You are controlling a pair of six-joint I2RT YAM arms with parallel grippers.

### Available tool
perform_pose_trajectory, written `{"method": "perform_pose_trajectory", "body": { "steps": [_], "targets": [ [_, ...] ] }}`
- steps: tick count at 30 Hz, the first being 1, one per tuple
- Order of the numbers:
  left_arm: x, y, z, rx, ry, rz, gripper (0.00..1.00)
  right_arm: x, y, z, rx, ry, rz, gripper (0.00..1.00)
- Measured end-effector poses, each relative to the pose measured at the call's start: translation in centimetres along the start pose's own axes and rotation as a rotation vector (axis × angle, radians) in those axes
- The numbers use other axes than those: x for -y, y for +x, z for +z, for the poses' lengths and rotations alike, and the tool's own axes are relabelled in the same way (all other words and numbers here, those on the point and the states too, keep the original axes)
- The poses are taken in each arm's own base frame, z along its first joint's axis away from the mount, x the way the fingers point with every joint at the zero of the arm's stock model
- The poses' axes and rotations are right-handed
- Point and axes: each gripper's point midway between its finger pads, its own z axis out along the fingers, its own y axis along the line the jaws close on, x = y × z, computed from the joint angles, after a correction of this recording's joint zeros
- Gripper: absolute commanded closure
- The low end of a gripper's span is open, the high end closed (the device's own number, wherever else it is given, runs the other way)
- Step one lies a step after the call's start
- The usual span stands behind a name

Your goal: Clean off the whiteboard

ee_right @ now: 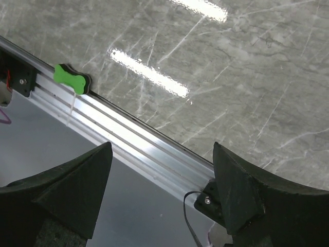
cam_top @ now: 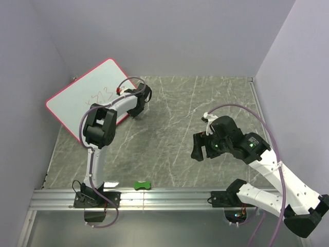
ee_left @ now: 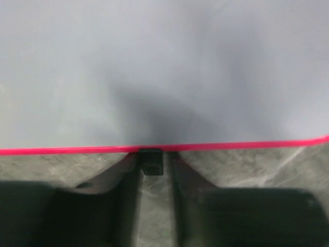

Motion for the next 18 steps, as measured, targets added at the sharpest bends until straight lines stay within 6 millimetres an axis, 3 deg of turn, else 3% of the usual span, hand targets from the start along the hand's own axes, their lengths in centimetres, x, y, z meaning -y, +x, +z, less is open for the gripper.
{"method": "perform_pose_trajectory", "body": {
  "steps": [3,6,14,18],
  "targets": [
    [0.4,0.3,-0.3,-0.015,0.019,0.018,0.41,0.2,0.1,0.0,0.004,0.003,0.0,0.13],
    [0.8,0.9,-0.7,-0.034,0.034,0.054,0.36,0.3,0.1,0.0,0.005,0.007,-0.001,0.13],
    [2.0,2.8,-2.2,-0.083,0.074,0.165,0.35,0.5,-0.1,0.1,0.019,0.016,-0.005,0.13],
    [2.8,4.1,-5.5,-0.111,0.203,0.264,0.36,0.8,-0.2,0.0,0.036,0.028,-0.005,0.12]
  ]
}}
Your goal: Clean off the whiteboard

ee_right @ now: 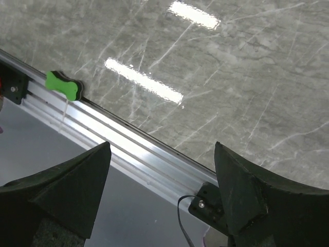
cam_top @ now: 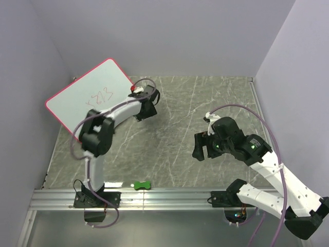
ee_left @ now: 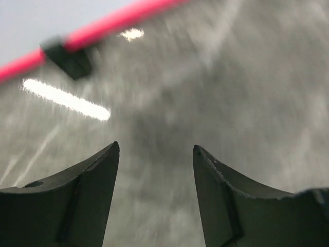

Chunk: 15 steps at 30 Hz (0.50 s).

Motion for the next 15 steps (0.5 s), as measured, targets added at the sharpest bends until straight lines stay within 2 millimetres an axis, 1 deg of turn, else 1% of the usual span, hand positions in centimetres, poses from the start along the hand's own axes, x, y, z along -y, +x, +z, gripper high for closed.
{"method": "perform_pose_trajectory", "body": {
  "steps": [2,3,4,5,6,7,8,9,10,11,12,13,14,15],
  "targets": [
    [0.0,0.5,-2.6,0.001,0.089,0.038,0.33,0.1,0.0,-0.1,0.007,0.005,0.0,0.12],
    [-0.9,0.8,-5.3,-0.002,0.158,0.059,0.32,0.2,-0.1,-0.1,0.01,0.008,0.0,0.12],
    [-1.7,0.2,-8.1,0.014,0.254,0.056,0.3,0.2,-0.1,-0.2,0.013,0.008,-0.001,0.11],
    [-2.8,-0.8,-10.4,0.041,0.331,0.037,0.23,0.1,-0.1,-0.2,0.016,0.006,-0.001,0.1],
    [-4.8,-2.7,-12.8,0.085,0.411,-0.005,0.19,0.1,-0.2,-0.3,0.021,0.005,-0.001,0.1],
    [-7.0,-5.0,-14.7,0.152,0.454,-0.053,0.17,0.1,-0.2,-0.4,0.026,0.003,0.0,0.1],
    [-9.8,-8.2,-17.0,0.258,0.492,-0.121,0.12,0.0,-0.3,-0.5,0.032,-0.001,0.001,0.09],
    [-12.9,-11.1,-18.6,0.358,0.494,-0.182,0.11,0.0,-0.4,-0.6,0.04,-0.005,0.002,0.09],
    [-15.5,-13.2,-19.9,0.438,0.48,-0.225,0.09,-0.1,-0.5,-0.7,0.049,-0.012,0.005,0.07],
    [-18.2,-15.0,-21.3,0.517,0.46,-0.258,0.05,-0.2,-0.6,-0.7,0.054,-0.016,0.007,0.02],
    [-20.2,-16.1,-22.1,0.573,0.43,-0.274,0.05,-0.4,-0.8,-0.7,0.06,-0.023,0.01,0.0],
    [-21.5,-16.7,-22.3,0.601,0.4,-0.276,0.04,-0.5,-0.9,-0.7,0.062,-0.03,0.009,0.0],
    [-22.2,-16.7,-22.1,0.604,0.374,-0.267,0.04,-0.7,-1.0,-0.6,0.061,-0.038,0.011,0.0],
    [-22.5,-16.4,-21.4,0.585,0.352,-0.251,0.04,-0.8,-1.0,-0.5,0.058,-0.043,0.011,0.0]
  ]
}}
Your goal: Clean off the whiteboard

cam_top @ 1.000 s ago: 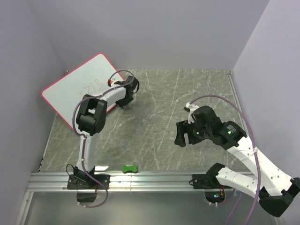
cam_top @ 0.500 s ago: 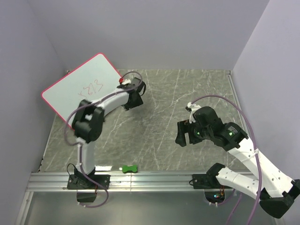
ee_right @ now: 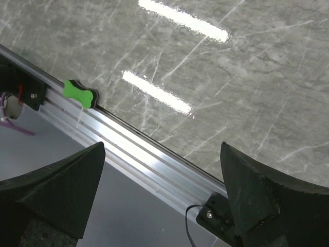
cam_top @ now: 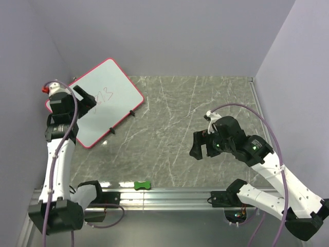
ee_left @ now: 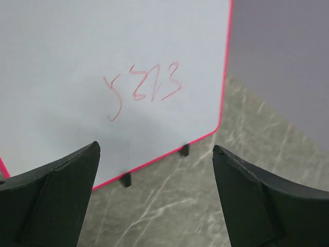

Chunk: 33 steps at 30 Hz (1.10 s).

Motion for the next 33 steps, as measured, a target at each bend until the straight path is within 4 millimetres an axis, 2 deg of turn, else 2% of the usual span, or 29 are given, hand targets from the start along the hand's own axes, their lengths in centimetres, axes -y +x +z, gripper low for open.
{"method": "perform_pose_trajectory", "body": {
  "steps": [2,5,8,10,16,21,24,28,33],
  "targets": [
    [-1.4,1.5,1.0,-0.049,-0.035,0.019,0.05,-0.1,0.0,0.3,-0.012,-0.003,0.001,0.0],
    [-5.9,4.5,2.0,-0.14,-0.163,-0.003,0.07,-0.3,0.0,0.7,-0.033,-0.006,0.003,0.0],
    [-10.0,5.3,1.8,-0.176,-0.301,-0.039,0.09,-0.6,-0.5,0.4,-0.023,-0.014,-0.006,0.0],
    [-11.6,5.1,1.5,-0.166,-0.354,-0.05,0.08,-0.7,-0.8,0.2,-0.013,-0.018,-0.013,0.0],
    [-12.0,5.7,1.4,-0.175,-0.324,-0.028,0.1,-0.4,-0.5,0.0,-0.029,-0.009,-0.035,0.0],
    [-14.9,6.2,1.4,-0.194,-0.331,-0.056,0.14,-0.5,-0.9,0.1,-0.047,-0.002,-0.056,0.0],
    [-16.6,5.3,1.3,-0.161,-0.358,-0.08,0.15,-0.7,-0.9,0.6,-0.075,0.004,-0.072,0.0],
    [-17.7,4.4,2.0,-0.11,-0.335,-0.108,0.15,-1.0,-0.8,1.2,-0.11,0.006,-0.083,0.0],
    [-19.3,5.7,3.5,-0.097,-0.28,-0.161,0.17,-0.8,-0.2,1.9,-0.158,0.017,-0.076,0.0]
  ]
}}
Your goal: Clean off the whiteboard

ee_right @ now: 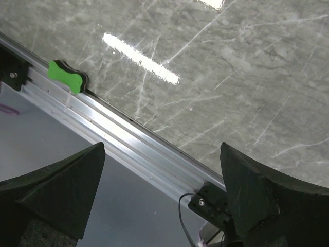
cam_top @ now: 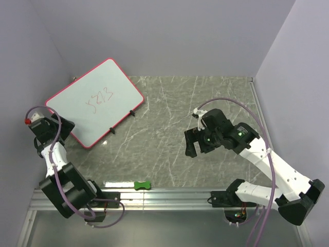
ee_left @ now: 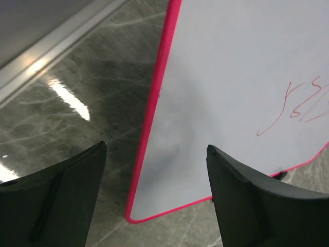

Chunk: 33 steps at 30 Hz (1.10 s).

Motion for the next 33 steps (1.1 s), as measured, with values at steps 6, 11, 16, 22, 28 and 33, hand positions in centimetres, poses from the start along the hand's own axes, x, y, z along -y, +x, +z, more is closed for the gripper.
{"method": "perform_pose_trajectory", "body": {
  "steps": [6,11,16,22,28,33],
  "targets": [
    [0.9,0.9,2.4,-0.024,0.107,-0.04,0.19,-0.1,0.2,0.6,-0.052,0.004,0.013,0.0],
    [2.0,1.2,5.0,-0.048,0.219,-0.09,0.24,-0.6,-0.6,1.0,-0.07,-0.001,0.029,0.0],
    [3.7,1.9,6.1,-0.096,0.369,-0.133,0.46,-1.1,-1.1,1.4,-0.075,-0.015,0.049,0.0],
    [5.9,1.5,5.3,-0.104,0.506,-0.12,0.64,-2.5,-2.2,1.8,-0.038,-0.077,0.033,0.0],
    [7.5,1.8,4.3,-0.124,0.565,-0.11,0.94,-4.5,-1.4,5.0,-0.099,-0.079,-0.088,0.0],
    [8.4,2.2,3.5,-0.141,0.581,-0.092,0.99,-8.0,1.1,8.2,-0.177,-0.119,-0.266,0.0]
  ]
}}
